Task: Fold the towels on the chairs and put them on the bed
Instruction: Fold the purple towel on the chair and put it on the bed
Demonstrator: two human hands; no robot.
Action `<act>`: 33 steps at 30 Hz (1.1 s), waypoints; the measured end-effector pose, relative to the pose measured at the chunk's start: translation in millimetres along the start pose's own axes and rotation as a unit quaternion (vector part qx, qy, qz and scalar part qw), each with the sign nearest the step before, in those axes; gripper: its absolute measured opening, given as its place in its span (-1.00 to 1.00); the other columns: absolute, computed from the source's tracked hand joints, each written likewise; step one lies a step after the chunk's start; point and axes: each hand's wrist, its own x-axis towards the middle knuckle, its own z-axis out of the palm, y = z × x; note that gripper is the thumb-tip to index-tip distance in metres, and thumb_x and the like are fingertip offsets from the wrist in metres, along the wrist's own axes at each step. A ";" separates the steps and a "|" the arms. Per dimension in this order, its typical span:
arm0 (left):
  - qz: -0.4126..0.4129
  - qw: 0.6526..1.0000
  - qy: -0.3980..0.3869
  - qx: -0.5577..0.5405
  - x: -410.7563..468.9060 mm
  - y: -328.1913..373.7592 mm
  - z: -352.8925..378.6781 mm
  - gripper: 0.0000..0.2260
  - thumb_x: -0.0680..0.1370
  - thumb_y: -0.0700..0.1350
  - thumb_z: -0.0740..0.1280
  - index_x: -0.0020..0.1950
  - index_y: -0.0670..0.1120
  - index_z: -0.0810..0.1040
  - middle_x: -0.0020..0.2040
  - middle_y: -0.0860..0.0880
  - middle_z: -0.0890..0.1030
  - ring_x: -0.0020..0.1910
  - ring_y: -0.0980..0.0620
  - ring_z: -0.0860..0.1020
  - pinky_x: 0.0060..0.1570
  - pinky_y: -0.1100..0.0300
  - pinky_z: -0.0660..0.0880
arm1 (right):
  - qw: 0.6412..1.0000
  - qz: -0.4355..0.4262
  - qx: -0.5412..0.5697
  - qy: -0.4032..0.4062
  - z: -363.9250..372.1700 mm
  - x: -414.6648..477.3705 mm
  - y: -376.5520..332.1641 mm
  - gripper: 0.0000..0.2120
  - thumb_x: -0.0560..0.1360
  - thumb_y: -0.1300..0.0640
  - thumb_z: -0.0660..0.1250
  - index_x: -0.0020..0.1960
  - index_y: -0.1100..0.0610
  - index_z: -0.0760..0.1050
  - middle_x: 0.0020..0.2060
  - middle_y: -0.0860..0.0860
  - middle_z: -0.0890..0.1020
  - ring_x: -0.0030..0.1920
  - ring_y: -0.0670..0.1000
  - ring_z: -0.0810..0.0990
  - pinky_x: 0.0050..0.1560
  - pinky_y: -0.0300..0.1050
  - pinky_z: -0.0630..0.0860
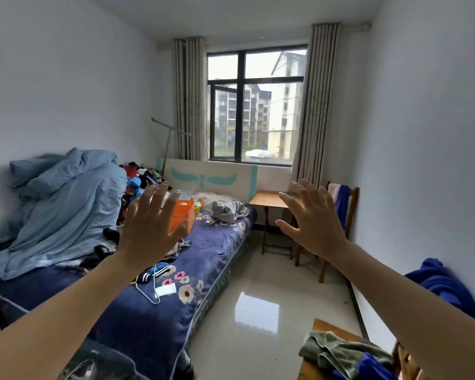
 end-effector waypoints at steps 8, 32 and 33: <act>-0.022 1.000 0.004 -0.020 25.8 -96.8 62.6 -0.52 0.43 0.12 0.08 0.21 -0.16 0.38 0.22 -0.26 0.50 0.22 -0.15 0.28 0.02 -0.25 0.45 | 0.999 0.010 -0.038 0.001 65.1 59.0 -52.4 -0.48 0.31 -0.15 0.33 0.18 0.11 0.47 0.16 0.21 0.57 0.20 0.28 0.52 0.15 0.34 0.39; 0.029 0.990 -0.036 -0.130 185.0 -51.2 309.5 -0.52 0.39 0.08 0.10 0.16 -0.19 0.47 0.15 -0.27 0.56 0.11 -0.30 0.53 -0.07 -0.22 0.49 | 0.995 0.056 -0.081 -0.024 262.2 100.0 66.9 -0.55 0.26 0.00 0.36 0.09 0.18 0.57 0.05 0.22 0.62 0.06 0.28 0.60 0.01 0.29 0.50; 0.030 0.989 -0.036 -0.141 188.0 -49.2 321.5 -0.53 0.39 0.08 0.10 0.16 -0.17 0.45 0.16 -0.26 0.56 0.13 -0.30 0.52 -0.07 -0.22 0.49 | 0.995 0.053 -0.080 -0.027 276.1 98.0 71.0 -0.56 0.26 0.00 0.36 0.09 0.18 0.58 0.05 0.22 0.62 0.06 0.28 0.60 0.01 0.28 0.50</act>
